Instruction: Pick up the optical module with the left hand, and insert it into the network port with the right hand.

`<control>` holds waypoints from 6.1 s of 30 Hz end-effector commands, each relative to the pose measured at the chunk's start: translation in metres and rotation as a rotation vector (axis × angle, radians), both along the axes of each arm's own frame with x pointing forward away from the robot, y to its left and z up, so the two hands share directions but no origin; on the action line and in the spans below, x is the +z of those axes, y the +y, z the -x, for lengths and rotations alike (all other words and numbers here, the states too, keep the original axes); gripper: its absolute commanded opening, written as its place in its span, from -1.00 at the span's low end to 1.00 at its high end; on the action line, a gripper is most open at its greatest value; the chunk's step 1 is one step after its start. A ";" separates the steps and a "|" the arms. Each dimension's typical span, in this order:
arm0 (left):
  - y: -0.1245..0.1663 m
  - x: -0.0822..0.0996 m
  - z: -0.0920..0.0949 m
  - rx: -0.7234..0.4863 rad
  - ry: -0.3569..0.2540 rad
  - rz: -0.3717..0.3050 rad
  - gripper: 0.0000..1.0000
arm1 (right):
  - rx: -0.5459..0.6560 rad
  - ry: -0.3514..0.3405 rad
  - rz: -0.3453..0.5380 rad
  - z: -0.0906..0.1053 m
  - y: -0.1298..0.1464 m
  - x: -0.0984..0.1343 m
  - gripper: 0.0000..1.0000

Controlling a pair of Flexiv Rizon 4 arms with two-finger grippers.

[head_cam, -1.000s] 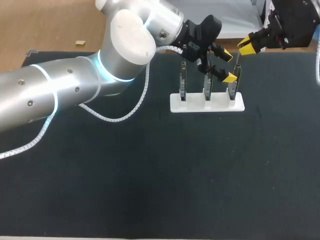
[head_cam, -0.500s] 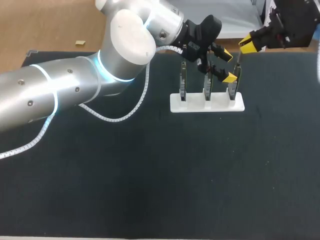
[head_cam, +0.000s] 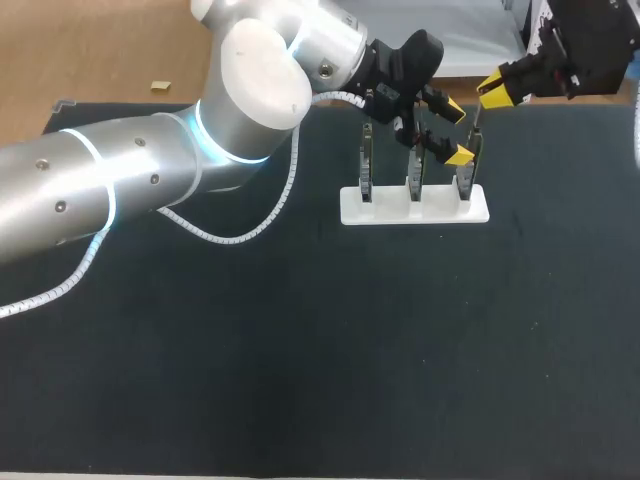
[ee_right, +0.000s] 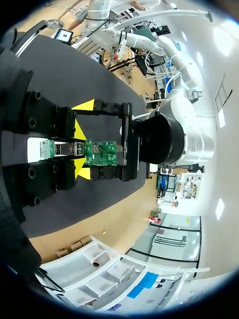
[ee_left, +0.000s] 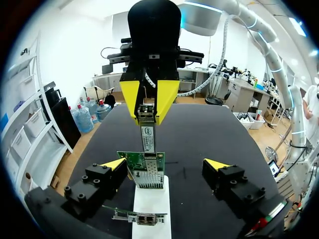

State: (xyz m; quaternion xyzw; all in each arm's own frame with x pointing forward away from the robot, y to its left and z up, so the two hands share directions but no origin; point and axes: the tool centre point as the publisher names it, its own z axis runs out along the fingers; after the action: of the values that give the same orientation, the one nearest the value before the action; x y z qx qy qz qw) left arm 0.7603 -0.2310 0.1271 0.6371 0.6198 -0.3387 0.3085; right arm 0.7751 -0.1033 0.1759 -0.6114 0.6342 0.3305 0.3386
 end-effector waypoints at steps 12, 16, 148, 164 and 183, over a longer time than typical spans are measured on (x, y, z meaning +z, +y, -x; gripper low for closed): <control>0.000 0.000 0.002 0.005 -0.002 -0.002 1.00 | -0.002 0.000 0.022 0.000 0.001 -0.005 -1.00; 0.000 0.000 0.002 0.005 -0.002 -0.002 1.00 | 0.001 0.006 0.022 0.001 0.001 -0.006 -1.00; 0.000 0.000 0.002 0.005 -0.002 -0.002 1.00 | -0.003 0.150 0.029 0.003 0.005 -0.044 -1.00; 0.000 0.000 0.002 0.005 -0.002 -0.002 1.00 | -0.018 0.130 -0.014 0.002 0.004 -0.030 -1.00; 0.010 0.023 0.001 0.025 -0.072 0.005 1.00 | -0.037 0.056 -0.053 -0.002 -0.005 -0.002 -1.00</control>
State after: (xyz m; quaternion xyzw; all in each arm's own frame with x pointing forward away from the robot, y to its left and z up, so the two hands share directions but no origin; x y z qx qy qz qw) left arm 0.7686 -0.2266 0.1449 0.6422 0.6143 -0.3187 0.3297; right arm 0.7838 -0.1069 0.1734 -0.5831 0.6441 0.3622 0.3375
